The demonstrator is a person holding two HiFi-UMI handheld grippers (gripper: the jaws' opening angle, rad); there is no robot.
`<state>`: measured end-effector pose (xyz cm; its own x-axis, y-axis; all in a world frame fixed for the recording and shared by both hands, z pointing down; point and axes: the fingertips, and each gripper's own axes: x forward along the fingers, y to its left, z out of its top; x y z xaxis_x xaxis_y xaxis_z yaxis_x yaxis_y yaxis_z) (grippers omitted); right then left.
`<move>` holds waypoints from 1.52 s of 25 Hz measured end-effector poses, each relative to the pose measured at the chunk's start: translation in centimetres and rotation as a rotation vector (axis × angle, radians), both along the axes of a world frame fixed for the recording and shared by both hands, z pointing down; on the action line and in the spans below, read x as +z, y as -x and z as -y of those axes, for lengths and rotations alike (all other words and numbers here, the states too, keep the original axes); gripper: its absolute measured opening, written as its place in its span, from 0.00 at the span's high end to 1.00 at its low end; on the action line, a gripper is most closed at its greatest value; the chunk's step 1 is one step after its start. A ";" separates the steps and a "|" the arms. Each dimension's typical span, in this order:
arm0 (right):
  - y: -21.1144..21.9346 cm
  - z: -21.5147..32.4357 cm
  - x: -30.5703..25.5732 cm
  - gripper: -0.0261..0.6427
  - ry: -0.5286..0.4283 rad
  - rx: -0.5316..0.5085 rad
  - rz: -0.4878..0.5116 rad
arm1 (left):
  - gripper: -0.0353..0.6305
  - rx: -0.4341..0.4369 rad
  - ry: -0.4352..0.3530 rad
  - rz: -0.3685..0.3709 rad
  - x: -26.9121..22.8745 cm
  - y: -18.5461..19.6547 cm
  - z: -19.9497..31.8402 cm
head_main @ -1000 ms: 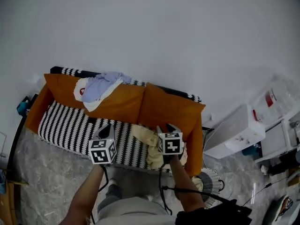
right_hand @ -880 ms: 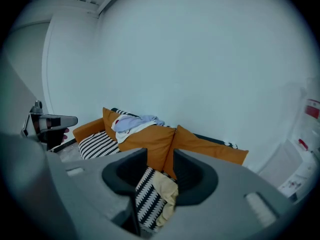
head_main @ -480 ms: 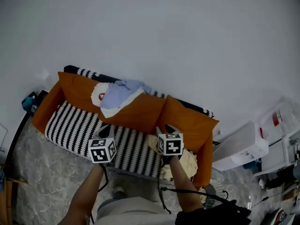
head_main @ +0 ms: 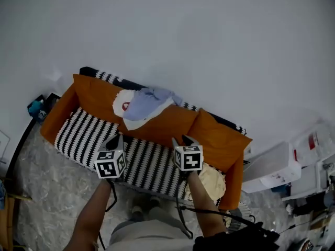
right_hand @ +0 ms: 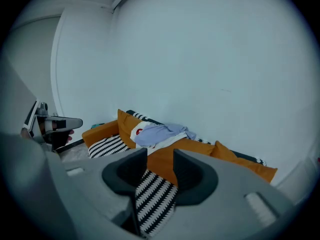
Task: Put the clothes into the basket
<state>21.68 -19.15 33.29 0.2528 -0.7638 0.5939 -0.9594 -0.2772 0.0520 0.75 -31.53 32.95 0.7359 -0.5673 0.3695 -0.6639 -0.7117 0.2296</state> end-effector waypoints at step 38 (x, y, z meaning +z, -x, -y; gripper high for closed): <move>-9.4 28.2 12.7 0.71 0.092 -0.188 0.149 | 0.96 -0.190 0.090 0.153 9.3 -6.2 19.7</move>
<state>31.04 -47.38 45.95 0.0154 -0.7302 0.6830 -0.9926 -0.0934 -0.0775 6.99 -51.25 42.29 0.5510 -0.6496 0.5238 -0.8156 -0.5521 0.1733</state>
